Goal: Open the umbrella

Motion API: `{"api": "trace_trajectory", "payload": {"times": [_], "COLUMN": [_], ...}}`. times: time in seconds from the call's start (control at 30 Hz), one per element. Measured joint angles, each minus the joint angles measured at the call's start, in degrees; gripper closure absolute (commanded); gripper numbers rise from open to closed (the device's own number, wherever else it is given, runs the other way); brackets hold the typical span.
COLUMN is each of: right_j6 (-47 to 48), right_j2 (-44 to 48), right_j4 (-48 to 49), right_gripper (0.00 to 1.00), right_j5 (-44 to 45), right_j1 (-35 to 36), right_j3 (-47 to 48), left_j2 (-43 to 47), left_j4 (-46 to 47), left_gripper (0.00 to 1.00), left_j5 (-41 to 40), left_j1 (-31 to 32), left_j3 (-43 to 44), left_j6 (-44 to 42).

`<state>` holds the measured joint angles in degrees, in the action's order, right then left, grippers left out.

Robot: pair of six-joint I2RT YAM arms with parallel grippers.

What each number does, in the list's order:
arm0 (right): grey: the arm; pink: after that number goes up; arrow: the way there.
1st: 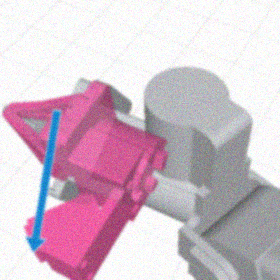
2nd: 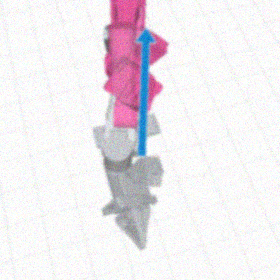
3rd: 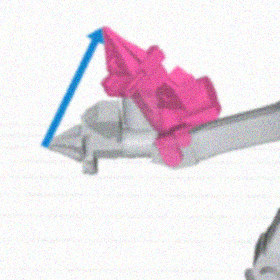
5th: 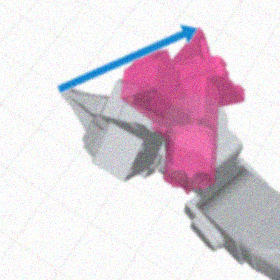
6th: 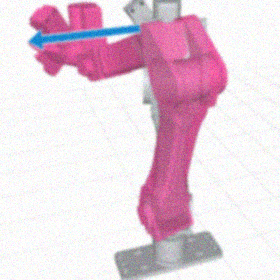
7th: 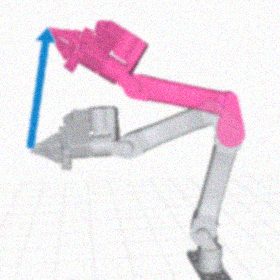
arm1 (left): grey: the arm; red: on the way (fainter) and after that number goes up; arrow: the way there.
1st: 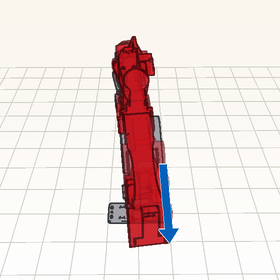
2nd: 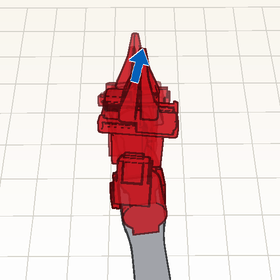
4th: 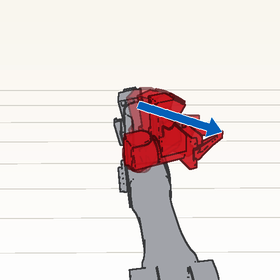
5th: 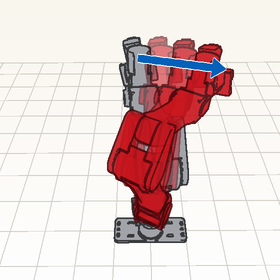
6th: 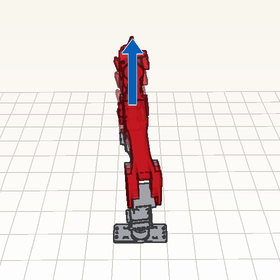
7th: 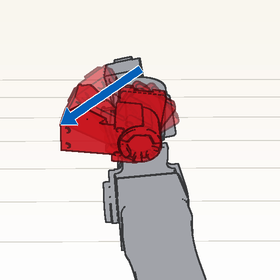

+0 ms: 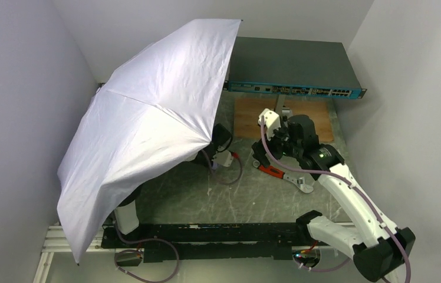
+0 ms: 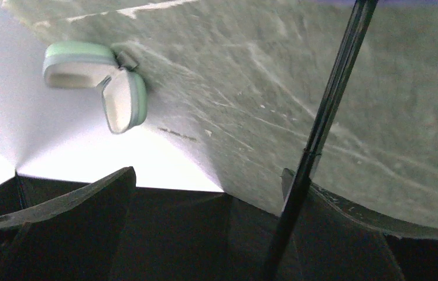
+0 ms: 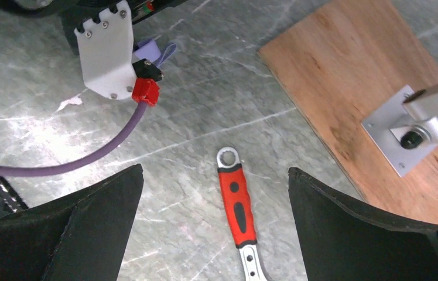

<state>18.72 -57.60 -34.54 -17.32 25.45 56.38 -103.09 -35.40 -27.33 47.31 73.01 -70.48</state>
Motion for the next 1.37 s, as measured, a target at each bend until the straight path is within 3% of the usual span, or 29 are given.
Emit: {"api": "trace_trajectory", "payload": {"times": [0.23,0.47,0.57,0.83,1.07,1.37], "right_j6": [0.7,0.2,-0.3,-0.1,0.2,-1.1], "right_j2": [5.7,7.0,7.1,7.6,12.7,14.7], "right_j4": [0.6,3.3,4.6,4.4,1.1,-0.2], "right_gripper": [0.04,0.03,0.03,0.03,0.03,0.02], "right_j5": [4.1,6.8,8.7,11.1,12.9,12.6], "right_j1": [-0.2,-0.2,-0.2,-0.8,-1.5,-4.7], "right_j3": [-3.0,-3.7,-4.2,-4.4,-4.6,-4.6], "left_j2": [2.0,16.0,15.3,3.2,0.3,-2.2], "left_j4": [1.6,6.7,5.9,6.4,11.6,20.7], "left_gripper": [0.0,0.0,0.0,0.0,0.0,0.0], "left_j5": [-3.8,-4.0,-3.2,2.4,7.4,6.7], "left_j1": [8.4,18.6,21.5,20.5,20.1,18.9], "left_j3": [-0.5,-10.0,-8.0,-1.9,-1.9,-4.4], "left_j6": [15.3,17.8,19.5,25.5,32.2,38.7]}}
